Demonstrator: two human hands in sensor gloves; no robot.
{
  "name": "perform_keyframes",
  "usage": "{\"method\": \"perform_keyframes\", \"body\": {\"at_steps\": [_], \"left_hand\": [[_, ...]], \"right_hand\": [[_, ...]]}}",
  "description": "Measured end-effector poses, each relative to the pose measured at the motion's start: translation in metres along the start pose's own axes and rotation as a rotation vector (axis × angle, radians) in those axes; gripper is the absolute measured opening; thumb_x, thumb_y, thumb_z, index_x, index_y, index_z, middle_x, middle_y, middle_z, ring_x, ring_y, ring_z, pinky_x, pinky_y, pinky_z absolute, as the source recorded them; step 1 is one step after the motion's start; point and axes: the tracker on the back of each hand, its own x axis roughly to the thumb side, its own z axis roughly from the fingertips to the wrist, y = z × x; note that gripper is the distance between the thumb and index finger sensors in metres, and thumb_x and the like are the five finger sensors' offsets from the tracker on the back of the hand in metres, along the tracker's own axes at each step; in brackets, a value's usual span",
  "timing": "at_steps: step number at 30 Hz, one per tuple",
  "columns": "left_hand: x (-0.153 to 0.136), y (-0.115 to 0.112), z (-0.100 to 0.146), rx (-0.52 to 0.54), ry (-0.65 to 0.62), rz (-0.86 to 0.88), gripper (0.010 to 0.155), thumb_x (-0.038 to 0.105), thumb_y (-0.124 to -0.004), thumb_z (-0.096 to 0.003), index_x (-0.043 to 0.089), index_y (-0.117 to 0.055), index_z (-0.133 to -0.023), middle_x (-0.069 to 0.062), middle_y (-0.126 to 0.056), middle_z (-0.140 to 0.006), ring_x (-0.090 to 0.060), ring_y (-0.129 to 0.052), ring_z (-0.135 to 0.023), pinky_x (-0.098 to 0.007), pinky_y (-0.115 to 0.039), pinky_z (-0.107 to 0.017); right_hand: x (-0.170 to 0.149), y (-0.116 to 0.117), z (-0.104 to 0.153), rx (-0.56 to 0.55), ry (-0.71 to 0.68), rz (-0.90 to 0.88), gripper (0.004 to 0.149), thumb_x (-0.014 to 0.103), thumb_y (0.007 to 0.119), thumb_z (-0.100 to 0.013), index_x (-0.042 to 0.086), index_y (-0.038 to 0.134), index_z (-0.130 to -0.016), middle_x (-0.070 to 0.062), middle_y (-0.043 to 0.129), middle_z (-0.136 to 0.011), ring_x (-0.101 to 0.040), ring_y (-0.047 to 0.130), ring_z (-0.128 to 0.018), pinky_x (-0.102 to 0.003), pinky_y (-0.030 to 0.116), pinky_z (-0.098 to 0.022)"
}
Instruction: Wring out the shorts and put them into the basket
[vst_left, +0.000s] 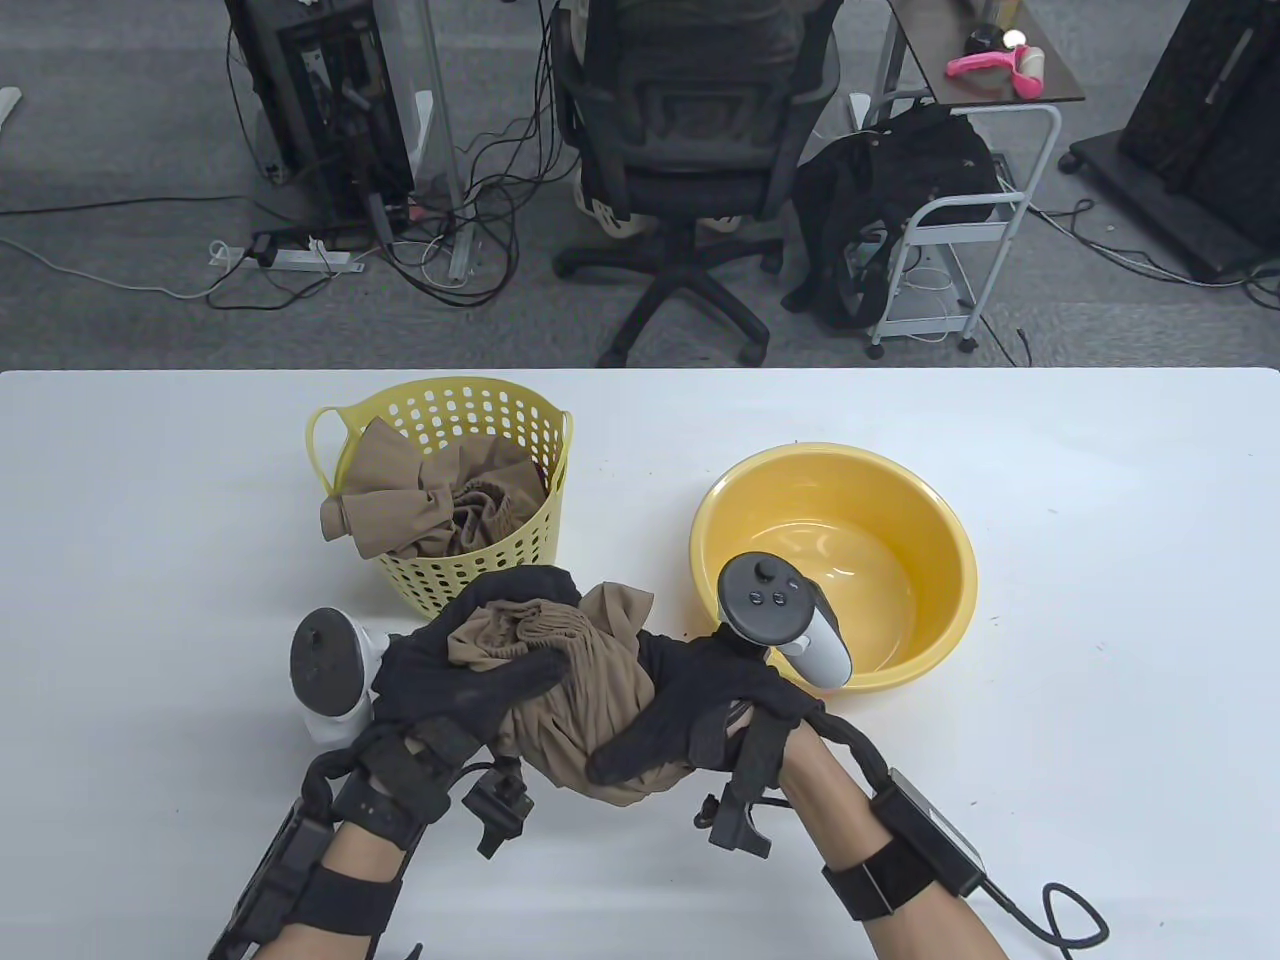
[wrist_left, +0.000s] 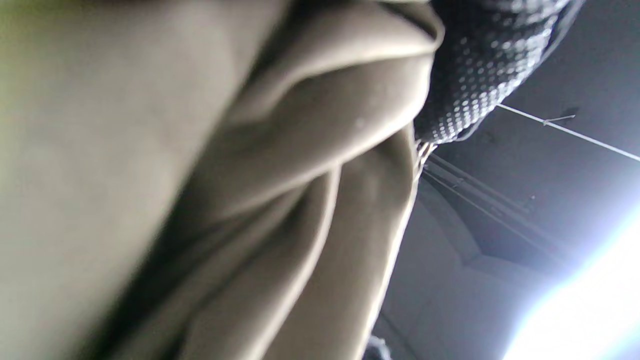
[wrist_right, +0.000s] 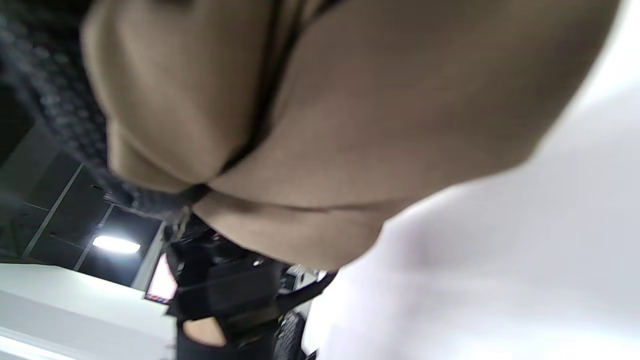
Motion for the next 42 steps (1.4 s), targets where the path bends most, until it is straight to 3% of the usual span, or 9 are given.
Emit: {"method": "perform_keyframes", "body": {"at_steps": [14, 23, 42], "left_hand": [[-0.001, -0.001, 0.005, 0.052, 0.07, -0.187, 0.06, 0.054, -0.09, -0.054, 0.031, -0.062, -0.101, -0.012, -0.077, -0.104, -0.038, -0.087, -0.086, -0.065, -0.068, -0.066], [-0.009, -0.001, 0.008, 0.071, 0.132, -0.252, 0.06, 0.055, -0.088, -0.0558, 0.029, -0.061, -0.102, -0.014, -0.078, -0.101, -0.038, -0.091, -0.08, -0.062, -0.074, -0.06], [-0.016, -0.001, 0.012, 0.121, 0.324, -0.402, 0.057, 0.059, -0.081, -0.0595, 0.018, -0.068, -0.098, -0.017, -0.094, -0.079, -0.031, -0.107, -0.051, -0.049, -0.088, -0.041]], "right_hand": [[0.014, 0.004, 0.004, -0.245, 0.001, 0.339, 0.083, 0.045, 0.108, -0.03, 0.006, 0.067, -0.09, -0.001, 0.089, -0.062, -0.015, 0.093, -0.029, -0.03, 0.083, -0.024], [0.019, 0.007, 0.001, -0.306, -0.009, 0.548, 0.081, 0.043, 0.109, -0.028, 0.006, 0.069, -0.088, 0.0, 0.09, -0.06, -0.015, 0.093, -0.027, -0.031, 0.083, -0.023], [0.032, 0.03, -0.002, -0.398, -0.106, 1.026, 0.073, 0.042, 0.108, -0.029, 0.007, 0.073, -0.083, 0.001, 0.092, -0.055, -0.014, 0.093, -0.023, -0.032, 0.083, -0.022]]}}
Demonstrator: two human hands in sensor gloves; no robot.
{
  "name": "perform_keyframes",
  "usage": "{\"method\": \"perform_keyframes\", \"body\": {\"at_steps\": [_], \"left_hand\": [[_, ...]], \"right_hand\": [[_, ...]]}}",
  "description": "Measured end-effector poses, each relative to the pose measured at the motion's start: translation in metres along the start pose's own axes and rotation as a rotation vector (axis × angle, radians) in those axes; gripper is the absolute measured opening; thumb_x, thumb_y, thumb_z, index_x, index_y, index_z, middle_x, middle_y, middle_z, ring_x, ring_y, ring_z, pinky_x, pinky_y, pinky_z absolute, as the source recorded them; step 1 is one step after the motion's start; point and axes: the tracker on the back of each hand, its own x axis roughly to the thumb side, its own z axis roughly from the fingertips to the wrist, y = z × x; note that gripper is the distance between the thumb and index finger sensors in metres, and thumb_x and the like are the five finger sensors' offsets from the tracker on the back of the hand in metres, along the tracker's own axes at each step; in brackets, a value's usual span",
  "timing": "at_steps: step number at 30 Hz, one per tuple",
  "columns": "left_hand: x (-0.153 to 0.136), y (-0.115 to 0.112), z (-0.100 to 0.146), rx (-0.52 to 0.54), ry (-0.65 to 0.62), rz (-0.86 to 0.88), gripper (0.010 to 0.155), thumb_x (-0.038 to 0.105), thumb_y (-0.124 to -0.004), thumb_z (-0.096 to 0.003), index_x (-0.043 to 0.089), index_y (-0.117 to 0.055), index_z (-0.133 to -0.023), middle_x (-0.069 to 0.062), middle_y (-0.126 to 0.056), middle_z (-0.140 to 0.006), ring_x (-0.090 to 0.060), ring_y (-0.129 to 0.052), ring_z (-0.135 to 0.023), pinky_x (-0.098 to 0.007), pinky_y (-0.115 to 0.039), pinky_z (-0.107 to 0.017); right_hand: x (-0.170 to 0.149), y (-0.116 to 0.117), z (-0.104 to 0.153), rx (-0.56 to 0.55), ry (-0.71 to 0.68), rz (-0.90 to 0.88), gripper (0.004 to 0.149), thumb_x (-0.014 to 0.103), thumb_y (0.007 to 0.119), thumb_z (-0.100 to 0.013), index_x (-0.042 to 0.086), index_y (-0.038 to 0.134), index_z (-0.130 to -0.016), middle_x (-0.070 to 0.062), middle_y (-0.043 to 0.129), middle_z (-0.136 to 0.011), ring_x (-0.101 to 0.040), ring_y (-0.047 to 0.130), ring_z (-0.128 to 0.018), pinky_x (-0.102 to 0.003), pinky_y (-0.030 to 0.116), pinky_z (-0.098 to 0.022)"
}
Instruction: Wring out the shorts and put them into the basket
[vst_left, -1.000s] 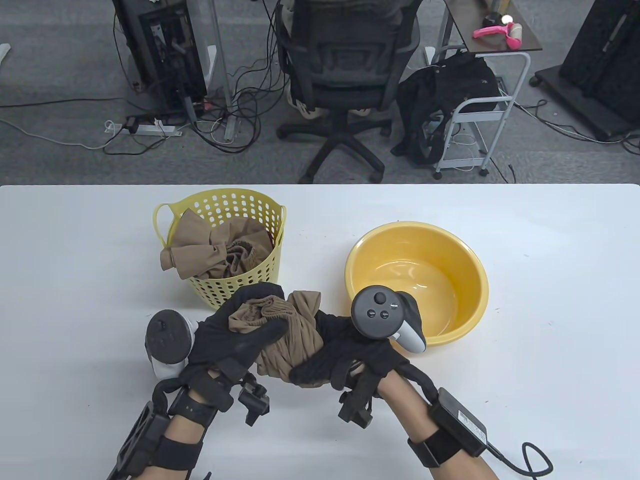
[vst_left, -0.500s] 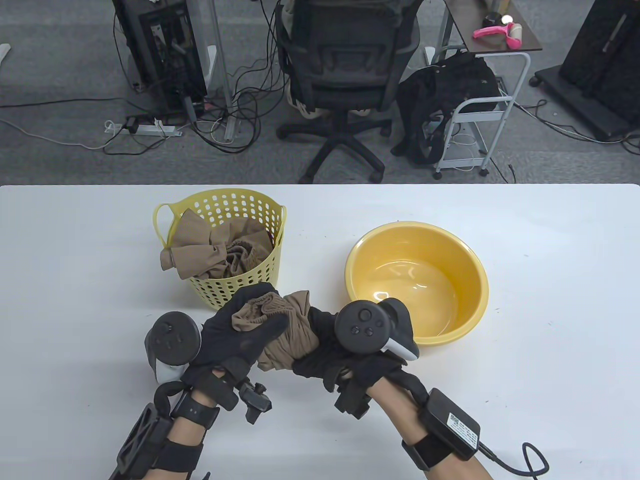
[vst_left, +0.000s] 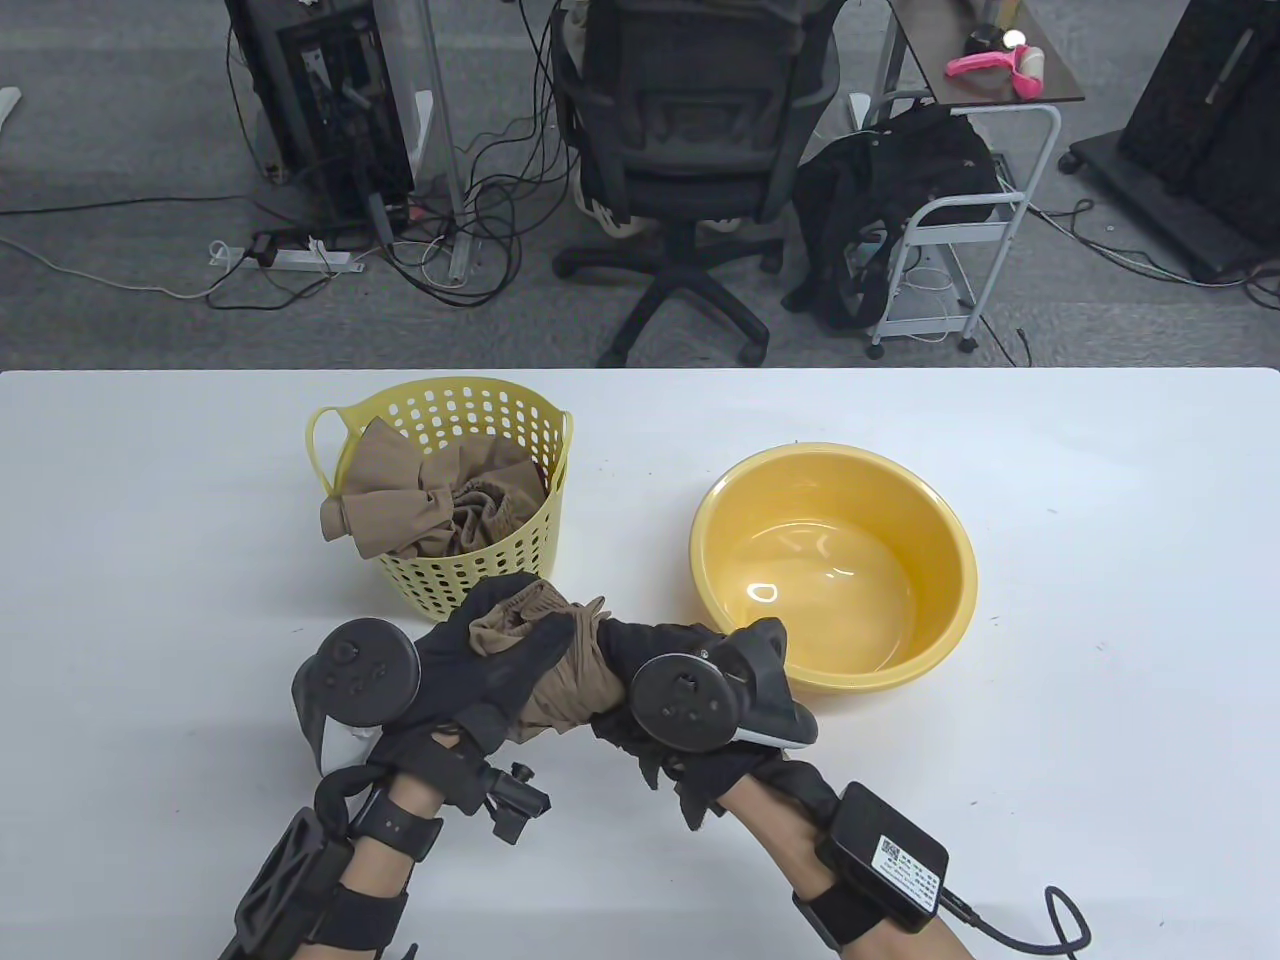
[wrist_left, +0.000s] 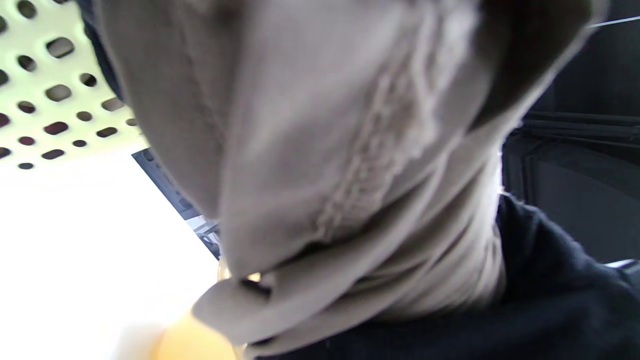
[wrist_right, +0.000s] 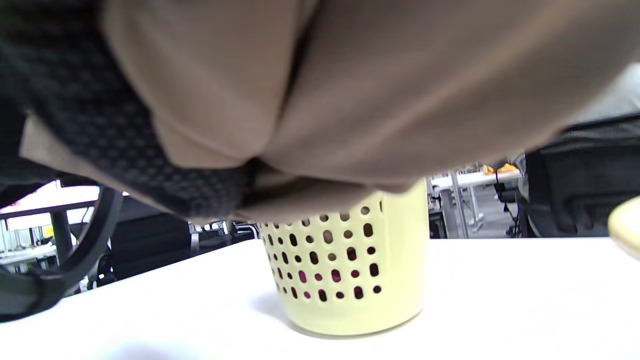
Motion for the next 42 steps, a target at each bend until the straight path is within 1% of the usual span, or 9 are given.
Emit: {"method": "perform_keyframes", "body": {"at_steps": [10, 16, 18, 33, 42], "left_hand": [[-0.003, -0.003, 0.001, -0.022, 0.136, -0.011, 0.057, 0.056, -0.08, -0.0607, 0.01, -0.074, -0.093, -0.021, -0.1, -0.064, -0.028, -0.112, -0.035, -0.045, -0.094, -0.028], [-0.005, -0.002, 0.002, -0.037, 0.219, 0.026, 0.056, 0.054, -0.08, -0.0608, 0.006, -0.077, -0.09, -0.021, -0.102, -0.059, -0.027, -0.113, -0.029, -0.045, -0.095, -0.023], [-0.007, -0.002, 0.002, -0.038, 0.228, 0.031, 0.056, 0.054, -0.08, -0.0607, 0.006, -0.078, -0.089, -0.021, -0.102, -0.057, -0.026, -0.113, -0.028, -0.044, -0.095, -0.022], [-0.007, -0.004, 0.002, -0.043, 0.22, 0.043, 0.058, 0.056, -0.079, -0.0607, 0.006, -0.076, -0.09, -0.02, -0.102, -0.058, -0.027, -0.113, -0.029, -0.045, -0.095, -0.023], [-0.005, -0.006, 0.002, -0.037, 0.18, 0.028, 0.059, 0.057, -0.077, -0.0612, 0.006, -0.073, -0.092, -0.021, -0.099, -0.063, -0.029, -0.111, -0.034, -0.048, -0.092, -0.027]], "right_hand": [[0.017, 0.002, 0.005, -0.07, -0.099, 0.257, 0.069, 0.042, 0.106, -0.032, 0.007, 0.075, -0.082, 0.002, 0.092, -0.053, -0.013, 0.093, -0.022, -0.031, 0.084, -0.021], [0.027, 0.004, 0.008, -0.123, -0.141, 0.378, 0.066, 0.041, 0.104, -0.033, 0.006, 0.075, -0.081, 0.002, 0.091, -0.053, -0.012, 0.092, -0.022, -0.031, 0.084, -0.021], [0.029, 0.005, 0.008, -0.134, -0.152, 0.413, 0.066, 0.041, 0.104, -0.034, 0.006, 0.074, -0.081, 0.002, 0.091, -0.053, -0.012, 0.092, -0.022, -0.031, 0.084, -0.021], [0.028, 0.004, 0.01, -0.139, -0.155, 0.424, 0.067, 0.043, 0.103, -0.034, 0.006, 0.074, -0.081, 0.003, 0.091, -0.053, -0.012, 0.093, -0.023, -0.03, 0.084, -0.021], [0.024, 0.003, 0.011, -0.138, -0.126, 0.377, 0.068, 0.043, 0.104, -0.034, 0.007, 0.073, -0.082, 0.003, 0.091, -0.054, -0.012, 0.093, -0.023, -0.03, 0.084, -0.021]]}}
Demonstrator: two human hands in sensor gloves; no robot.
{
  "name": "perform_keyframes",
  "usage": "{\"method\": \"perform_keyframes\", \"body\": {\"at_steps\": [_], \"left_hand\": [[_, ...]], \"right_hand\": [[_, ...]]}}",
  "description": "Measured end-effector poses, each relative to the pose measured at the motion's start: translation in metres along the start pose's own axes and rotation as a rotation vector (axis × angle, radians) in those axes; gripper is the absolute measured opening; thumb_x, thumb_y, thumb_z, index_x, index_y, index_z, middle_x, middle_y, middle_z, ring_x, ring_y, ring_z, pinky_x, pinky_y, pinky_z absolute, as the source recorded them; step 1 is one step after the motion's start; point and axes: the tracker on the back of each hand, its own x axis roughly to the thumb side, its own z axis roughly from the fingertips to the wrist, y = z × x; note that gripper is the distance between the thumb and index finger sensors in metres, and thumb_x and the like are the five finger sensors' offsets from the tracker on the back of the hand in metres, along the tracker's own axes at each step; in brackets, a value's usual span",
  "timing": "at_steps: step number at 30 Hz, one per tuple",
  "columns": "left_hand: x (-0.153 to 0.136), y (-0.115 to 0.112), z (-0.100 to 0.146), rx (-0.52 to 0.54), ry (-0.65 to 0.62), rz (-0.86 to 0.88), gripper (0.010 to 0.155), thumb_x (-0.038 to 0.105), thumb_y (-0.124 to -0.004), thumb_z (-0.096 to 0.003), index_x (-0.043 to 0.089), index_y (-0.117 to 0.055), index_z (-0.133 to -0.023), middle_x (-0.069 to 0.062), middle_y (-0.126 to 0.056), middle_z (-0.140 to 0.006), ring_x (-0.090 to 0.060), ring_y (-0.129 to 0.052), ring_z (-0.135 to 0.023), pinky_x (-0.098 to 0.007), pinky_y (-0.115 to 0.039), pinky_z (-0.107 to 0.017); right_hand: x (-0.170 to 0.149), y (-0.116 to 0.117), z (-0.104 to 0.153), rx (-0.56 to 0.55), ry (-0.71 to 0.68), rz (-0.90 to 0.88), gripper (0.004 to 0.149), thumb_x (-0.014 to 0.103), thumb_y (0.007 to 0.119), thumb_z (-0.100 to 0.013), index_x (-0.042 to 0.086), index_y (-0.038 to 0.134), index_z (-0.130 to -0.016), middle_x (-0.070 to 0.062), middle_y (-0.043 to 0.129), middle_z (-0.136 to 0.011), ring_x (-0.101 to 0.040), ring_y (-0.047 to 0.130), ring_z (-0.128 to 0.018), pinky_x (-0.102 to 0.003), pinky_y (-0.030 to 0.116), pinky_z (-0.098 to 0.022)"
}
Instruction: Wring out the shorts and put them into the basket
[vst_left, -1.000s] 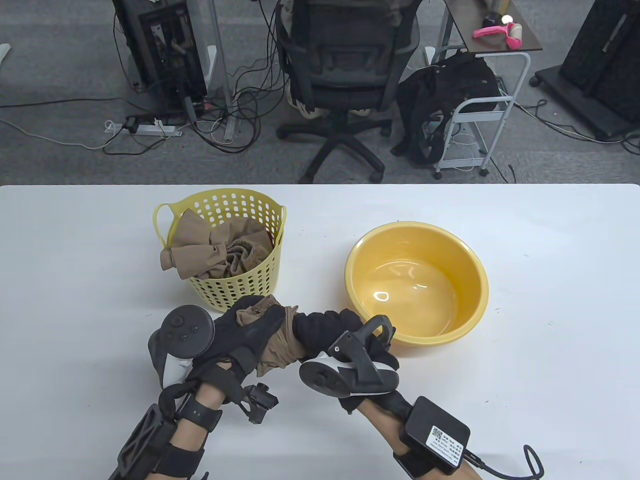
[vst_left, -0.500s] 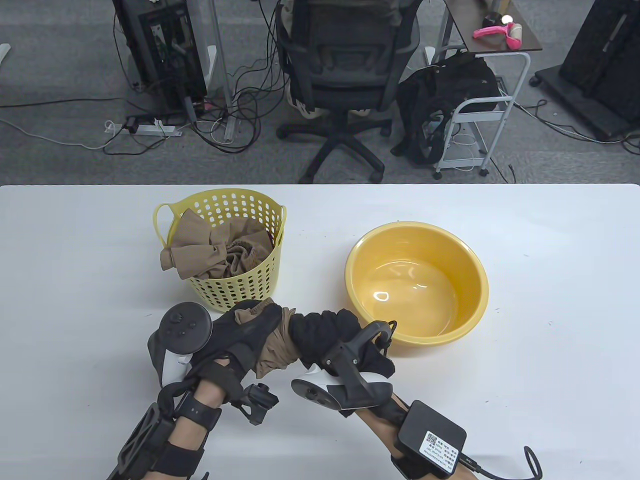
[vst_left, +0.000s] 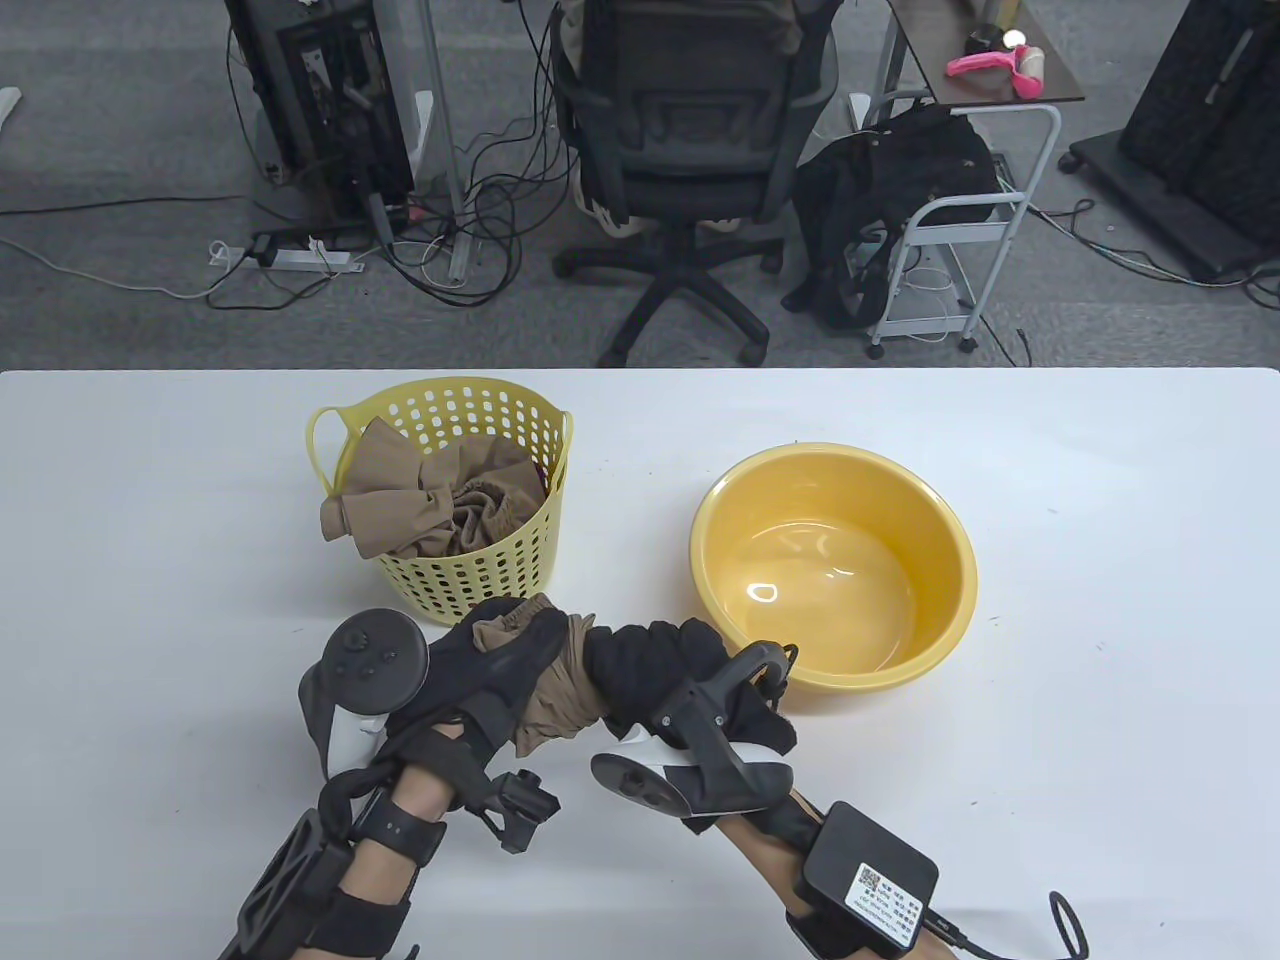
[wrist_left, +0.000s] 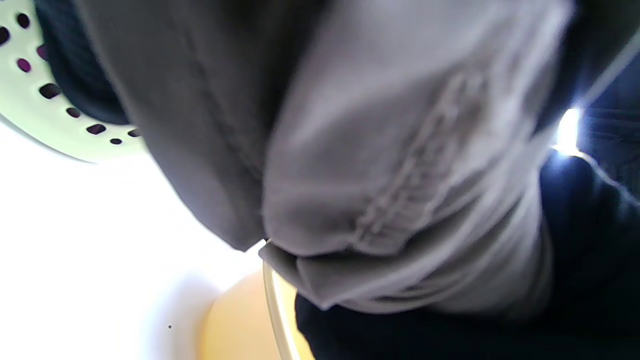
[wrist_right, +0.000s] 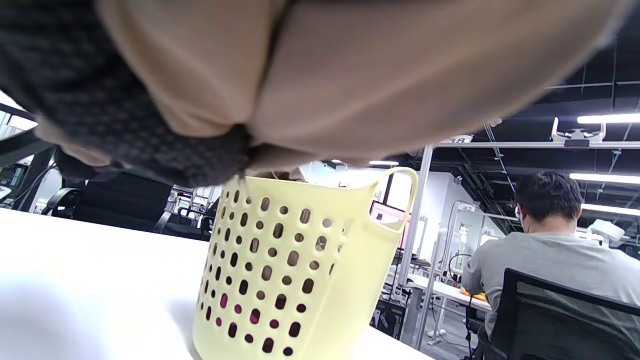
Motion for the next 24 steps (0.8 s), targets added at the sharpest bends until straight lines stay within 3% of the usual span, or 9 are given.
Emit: {"method": "perform_keyframes", "body": {"at_steps": [5, 13, 24], "left_hand": [[0.004, -0.001, 0.002, 0.007, -0.043, -0.018, 0.061, 0.058, -0.076, -0.0613, 0.007, -0.071, -0.093, -0.021, -0.097, -0.066, -0.03, -0.109, -0.038, -0.049, -0.091, -0.031], [0.013, 0.0, 0.006, 0.03, -0.154, -0.02, 0.062, 0.06, -0.076, -0.0606, 0.01, -0.066, -0.097, -0.02, -0.093, -0.074, -0.033, -0.106, -0.047, -0.052, -0.087, -0.041], [0.03, 0.009, 0.015, 0.065, -0.369, -0.045, 0.064, 0.061, -0.08, -0.0577, 0.016, -0.063, -0.1, -0.018, -0.089, -0.084, -0.034, -0.103, -0.061, -0.055, -0.083, -0.052]], "right_hand": [[-0.007, -0.001, 0.001, 0.014, 0.032, -0.06, 0.069, 0.044, 0.105, -0.033, 0.008, 0.073, -0.082, 0.003, 0.091, -0.054, -0.012, 0.093, -0.023, -0.03, 0.084, -0.022], [-0.025, 0.001, 0.001, 0.092, 0.173, -0.326, 0.07, 0.043, 0.106, -0.032, 0.008, 0.073, -0.083, 0.002, 0.091, -0.055, -0.013, 0.093, -0.024, -0.031, 0.084, -0.022], [-0.048, 0.017, 0.002, 0.249, 0.312, -0.828, 0.07, 0.043, 0.106, -0.033, 0.007, 0.074, -0.083, 0.001, 0.092, -0.054, -0.014, 0.093, -0.023, -0.031, 0.084, -0.021]]}}
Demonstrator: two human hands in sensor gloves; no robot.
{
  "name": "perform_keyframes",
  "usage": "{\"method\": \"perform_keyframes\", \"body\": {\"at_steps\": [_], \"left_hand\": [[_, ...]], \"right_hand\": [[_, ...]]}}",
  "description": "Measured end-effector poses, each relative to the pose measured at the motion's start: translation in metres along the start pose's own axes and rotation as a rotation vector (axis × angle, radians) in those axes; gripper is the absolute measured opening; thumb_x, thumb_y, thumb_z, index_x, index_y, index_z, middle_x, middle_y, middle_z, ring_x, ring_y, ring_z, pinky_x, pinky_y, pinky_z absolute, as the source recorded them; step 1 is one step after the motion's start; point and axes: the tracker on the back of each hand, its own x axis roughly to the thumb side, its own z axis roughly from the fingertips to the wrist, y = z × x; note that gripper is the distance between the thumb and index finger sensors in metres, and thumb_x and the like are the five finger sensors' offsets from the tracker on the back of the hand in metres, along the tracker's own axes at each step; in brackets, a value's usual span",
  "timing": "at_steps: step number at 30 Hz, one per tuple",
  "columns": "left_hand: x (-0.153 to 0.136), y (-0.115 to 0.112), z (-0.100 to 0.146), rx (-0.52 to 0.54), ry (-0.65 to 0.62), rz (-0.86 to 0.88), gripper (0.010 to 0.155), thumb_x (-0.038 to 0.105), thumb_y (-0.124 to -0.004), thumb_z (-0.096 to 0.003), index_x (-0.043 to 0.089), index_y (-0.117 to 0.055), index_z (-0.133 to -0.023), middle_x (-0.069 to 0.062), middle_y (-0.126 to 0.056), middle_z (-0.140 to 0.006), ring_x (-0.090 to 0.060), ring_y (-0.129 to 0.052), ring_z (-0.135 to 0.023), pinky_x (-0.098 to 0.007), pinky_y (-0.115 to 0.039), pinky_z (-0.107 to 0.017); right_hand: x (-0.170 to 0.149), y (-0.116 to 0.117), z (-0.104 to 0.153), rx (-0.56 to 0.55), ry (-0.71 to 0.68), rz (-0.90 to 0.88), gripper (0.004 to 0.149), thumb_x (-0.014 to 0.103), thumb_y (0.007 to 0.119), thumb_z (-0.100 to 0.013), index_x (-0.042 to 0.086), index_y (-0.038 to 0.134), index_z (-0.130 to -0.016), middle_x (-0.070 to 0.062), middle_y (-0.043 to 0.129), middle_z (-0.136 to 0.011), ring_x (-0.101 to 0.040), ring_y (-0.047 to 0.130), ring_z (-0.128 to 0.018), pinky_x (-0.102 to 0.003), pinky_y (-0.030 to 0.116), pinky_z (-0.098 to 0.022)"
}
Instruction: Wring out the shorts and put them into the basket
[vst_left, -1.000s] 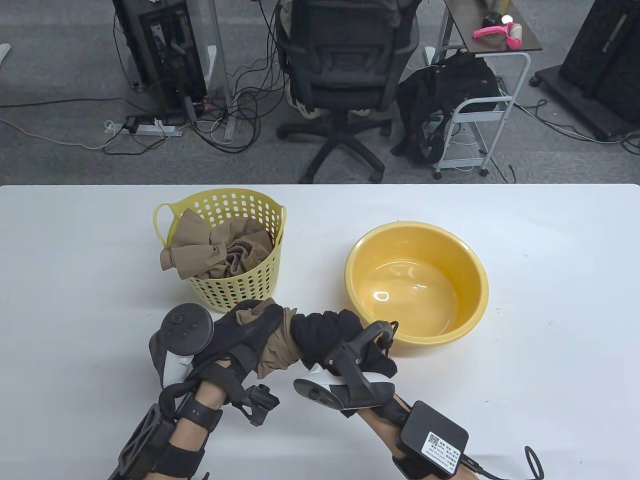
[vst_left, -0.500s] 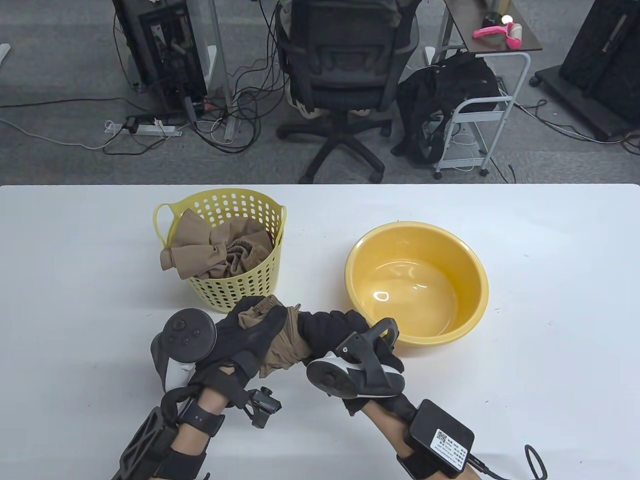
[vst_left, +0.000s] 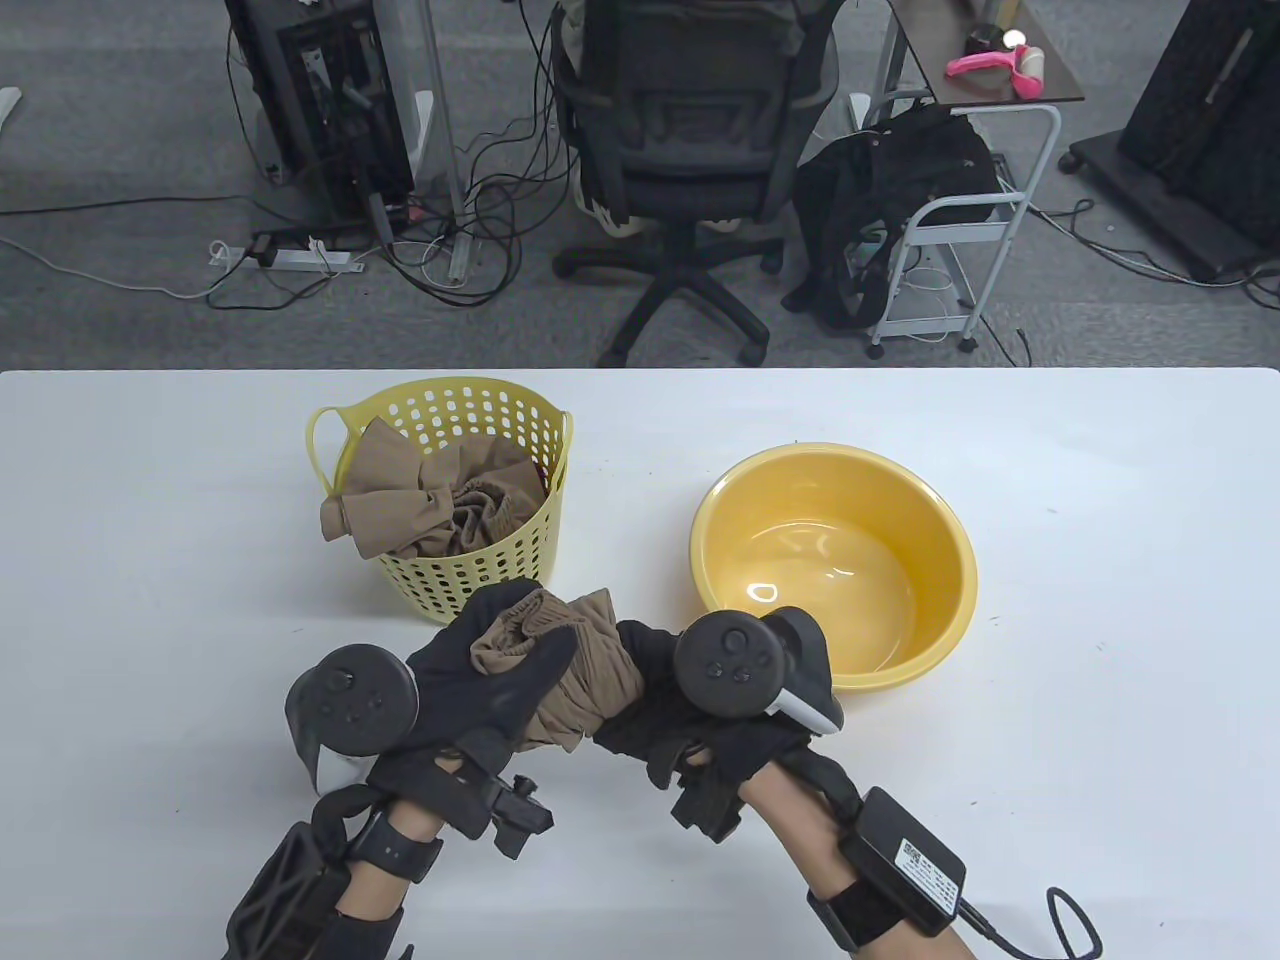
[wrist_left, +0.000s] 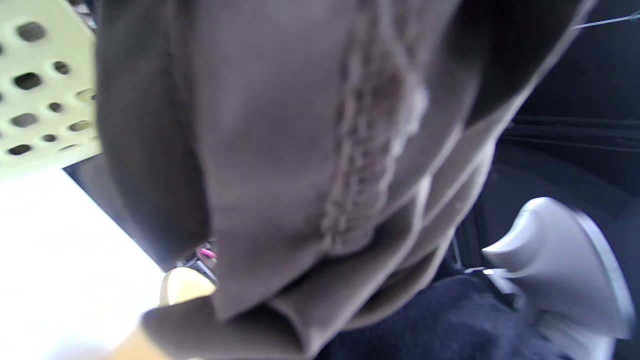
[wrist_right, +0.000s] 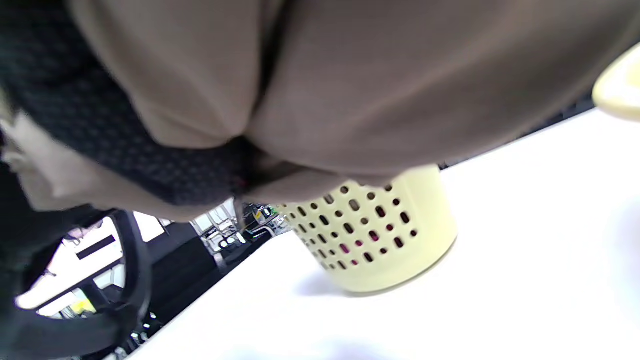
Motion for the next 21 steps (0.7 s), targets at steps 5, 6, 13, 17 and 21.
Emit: {"method": "perform_keyframes", "body": {"at_steps": [5, 6, 13, 17, 21], "left_hand": [[0.008, 0.006, 0.0, -0.007, -0.09, 0.019, 0.063, 0.06, -0.081, -0.0568, 0.019, -0.061, -0.1, -0.017, -0.087, -0.088, -0.034, -0.1, -0.067, -0.057, -0.08, -0.057], [0.008, 0.007, 0.0, -0.012, -0.106, 0.027, 0.063, 0.059, -0.082, -0.0564, 0.019, -0.061, -0.1, -0.016, -0.087, -0.089, -0.034, -0.1, -0.068, -0.057, -0.08, -0.058], [0.012, 0.014, -0.001, -0.047, -0.208, 0.1, 0.062, 0.057, -0.085, -0.0537, 0.022, -0.062, -0.1, -0.015, -0.086, -0.092, -0.035, -0.098, -0.072, -0.058, -0.077, -0.062], [0.016, 0.017, -0.002, -0.07, -0.268, 0.126, 0.061, 0.055, -0.086, -0.0525, 0.023, -0.064, -0.099, -0.014, -0.087, -0.092, -0.036, -0.097, -0.073, -0.059, -0.076, -0.063], [0.016, 0.017, -0.003, -0.096, -0.287, 0.135, 0.061, 0.055, -0.087, -0.052, 0.023, -0.064, -0.099, -0.015, -0.087, -0.092, -0.036, -0.097, -0.073, -0.059, -0.075, -0.064]], "right_hand": [[-0.008, 0.003, -0.005, 0.081, 0.03, -0.191, 0.069, 0.043, 0.106, -0.034, 0.006, 0.074, -0.083, 0.0, 0.092, -0.054, -0.014, 0.093, -0.023, -0.031, 0.084, -0.021], [-0.009, 0.005, -0.005, 0.101, 0.037, -0.225, 0.07, 0.043, 0.106, -0.034, 0.006, 0.074, -0.083, 0.0, 0.092, -0.054, -0.014, 0.093, -0.023, -0.031, 0.084, -0.021], [-0.014, 0.015, -0.01, 0.226, 0.009, -0.438, 0.07, 0.043, 0.106, -0.035, 0.005, 0.074, -0.083, 0.0, 0.092, -0.054, -0.014, 0.093, -0.023, -0.031, 0.084, -0.021], [-0.016, 0.021, -0.012, 0.285, -0.023, -0.536, 0.07, 0.044, 0.105, -0.035, 0.005, 0.073, -0.084, 0.0, 0.092, -0.055, -0.013, 0.093, -0.023, -0.031, 0.084, -0.021], [-0.017, 0.023, -0.012, 0.3, -0.03, -0.544, 0.07, 0.044, 0.105, -0.035, 0.005, 0.073, -0.084, 0.0, 0.092, -0.056, -0.013, 0.093, -0.023, -0.03, 0.084, -0.021]]}}
